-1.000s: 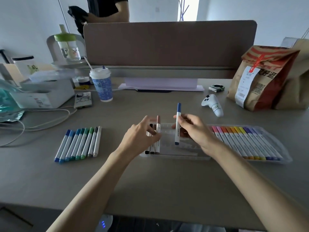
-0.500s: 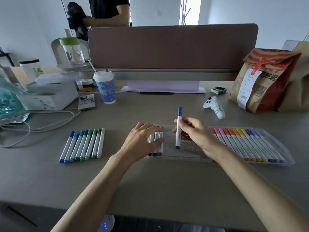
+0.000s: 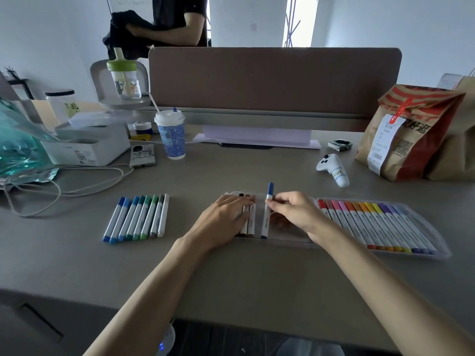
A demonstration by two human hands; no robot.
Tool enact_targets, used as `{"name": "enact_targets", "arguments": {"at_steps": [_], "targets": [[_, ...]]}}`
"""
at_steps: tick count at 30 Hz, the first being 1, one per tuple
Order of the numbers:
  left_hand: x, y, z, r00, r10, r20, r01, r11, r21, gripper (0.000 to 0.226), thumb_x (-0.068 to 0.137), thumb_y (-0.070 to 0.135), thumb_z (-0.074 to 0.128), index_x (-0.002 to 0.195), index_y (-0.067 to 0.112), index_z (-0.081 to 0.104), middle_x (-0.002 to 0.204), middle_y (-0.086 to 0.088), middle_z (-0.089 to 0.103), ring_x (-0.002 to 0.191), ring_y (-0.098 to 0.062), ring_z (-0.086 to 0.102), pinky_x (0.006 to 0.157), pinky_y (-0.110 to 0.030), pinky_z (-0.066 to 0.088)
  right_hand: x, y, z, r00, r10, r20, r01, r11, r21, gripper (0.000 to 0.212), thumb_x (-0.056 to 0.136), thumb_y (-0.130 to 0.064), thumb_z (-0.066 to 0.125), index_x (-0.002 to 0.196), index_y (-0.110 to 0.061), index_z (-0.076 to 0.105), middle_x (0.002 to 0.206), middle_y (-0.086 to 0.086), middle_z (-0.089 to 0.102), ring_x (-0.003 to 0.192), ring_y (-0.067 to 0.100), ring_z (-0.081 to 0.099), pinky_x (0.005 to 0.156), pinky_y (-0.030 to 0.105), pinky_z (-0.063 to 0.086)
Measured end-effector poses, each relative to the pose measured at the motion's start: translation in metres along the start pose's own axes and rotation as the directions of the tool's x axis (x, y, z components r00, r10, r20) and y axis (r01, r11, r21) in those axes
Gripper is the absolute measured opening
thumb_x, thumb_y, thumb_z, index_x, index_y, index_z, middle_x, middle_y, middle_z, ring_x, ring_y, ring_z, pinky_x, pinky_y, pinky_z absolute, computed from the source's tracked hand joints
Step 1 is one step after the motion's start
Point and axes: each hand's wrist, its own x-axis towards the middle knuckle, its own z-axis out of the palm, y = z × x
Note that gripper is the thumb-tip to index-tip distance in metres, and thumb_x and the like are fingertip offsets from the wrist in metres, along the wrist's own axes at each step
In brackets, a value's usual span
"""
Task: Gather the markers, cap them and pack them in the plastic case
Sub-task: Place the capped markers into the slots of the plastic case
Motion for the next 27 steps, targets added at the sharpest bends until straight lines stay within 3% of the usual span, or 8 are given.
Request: {"name": "enact_targets", "arguments": {"at_steps": [4,10,18,24,27], "targets": [[-0.002,0.003,-0.005,0.990,-0.061,-0.126,0.058,0.998,-0.028,0.025,0.091,0.027,0.051,0.112,0.024,0.066,0.121,0.010,0.063,0.120,-0.012,0.049,0.091,-0.038,0.049,0.004,-0.005,0.005,1.000,0.010,-0.014,-0.011,0.996,-0.093,0.032,0.093,-0.033,0.064,0.121,-0.017,0.056,0.098,-0.004,0.066,0.094,0.011,0.060,0.072,0.024,0.040],[-0.003,0.007,-0.010,0.979,-0.126,-0.161,0.123,0.992,-0.025,0.024,0.092,0.017,0.049,0.110,0.019,0.065,0.121,0.008,0.062,0.116,-0.011,0.049,0.088,-0.034,0.048,0.010,-0.006,0.012,1.000,-0.001,-0.008,-0.001,0.962,-0.272,0.042,0.090,-0.043,0.065,0.124,-0.020,0.052,0.099,0.002,0.068,0.090,0.017,0.063,0.074,0.033,0.049],[-0.003,0.005,-0.009,0.962,-0.166,-0.219,0.169,0.986,-0.004,0.022,0.090,0.017,0.051,0.107,0.018,0.066,0.116,0.007,0.064,0.112,-0.013,0.051,0.082,-0.032,0.048,0.009,-0.010,0.018,0.996,-0.083,-0.023,0.065,0.903,-0.426,0.027,0.096,-0.032,0.060,0.118,-0.017,0.059,0.086,-0.001,0.064,0.061,0.007,0.051,0.050,0.019,0.033],[-0.003,0.003,-0.009,0.957,-0.185,-0.222,0.188,0.982,-0.009,0.023,0.089,0.019,0.050,0.107,0.020,0.066,0.115,0.007,0.065,0.111,-0.014,0.054,0.085,-0.033,0.049,0.009,-0.013,0.017,0.999,-0.024,0.045,0.041,0.904,-0.426,0.034,0.091,-0.035,0.066,0.122,-0.019,0.061,0.090,-0.003,0.065,0.077,0.011,0.059,0.062,0.025,0.044],[-0.003,0.003,-0.008,0.959,-0.186,-0.214,0.191,0.982,0.003,0.024,0.090,0.020,0.050,0.108,0.020,0.066,0.115,0.007,0.065,0.111,-0.014,0.054,0.086,-0.032,0.048,0.010,-0.010,0.018,0.999,-0.029,0.033,0.040,0.903,-0.428,0.035,0.091,-0.032,0.067,0.123,-0.020,0.061,0.084,-0.006,0.063,0.071,0.009,0.057,0.057,0.024,0.041]]}}
